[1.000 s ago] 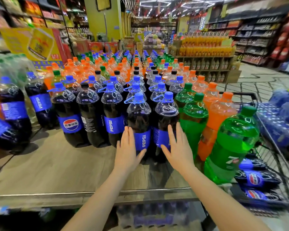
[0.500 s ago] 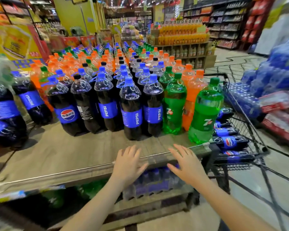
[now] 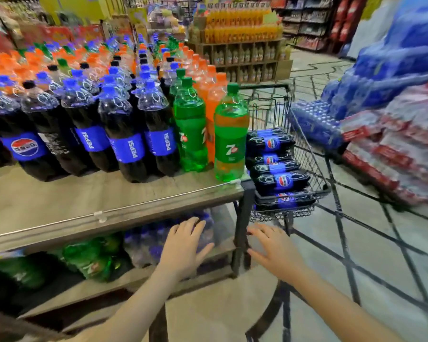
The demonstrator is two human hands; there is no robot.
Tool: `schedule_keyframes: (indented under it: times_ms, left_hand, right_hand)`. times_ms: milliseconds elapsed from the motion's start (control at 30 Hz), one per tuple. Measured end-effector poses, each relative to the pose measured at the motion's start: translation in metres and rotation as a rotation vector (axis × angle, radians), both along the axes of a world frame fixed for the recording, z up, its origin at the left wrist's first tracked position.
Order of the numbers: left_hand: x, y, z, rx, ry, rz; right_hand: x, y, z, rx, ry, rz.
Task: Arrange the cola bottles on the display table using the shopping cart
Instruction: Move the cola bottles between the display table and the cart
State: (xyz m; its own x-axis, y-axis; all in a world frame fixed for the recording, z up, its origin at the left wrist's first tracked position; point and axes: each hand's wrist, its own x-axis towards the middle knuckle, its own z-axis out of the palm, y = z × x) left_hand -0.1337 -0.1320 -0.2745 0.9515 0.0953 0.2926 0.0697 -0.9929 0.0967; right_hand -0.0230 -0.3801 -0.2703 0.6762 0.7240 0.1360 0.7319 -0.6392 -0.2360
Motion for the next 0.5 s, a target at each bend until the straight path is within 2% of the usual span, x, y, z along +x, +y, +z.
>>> schedule_keyframes:
  times_ms: [267,500]
  left_hand:
    - [0.068,-0.118,-0.001,-0.029,0.038,0.015]
    - [0.130,-0.160,0.003,-0.007,0.085,-0.025]
  right_hand:
    - [0.070,-0.141,-0.013,0.009,0.043,-0.055]
    - [0.129,-0.201,-0.019,0.036,0.071,-0.120]
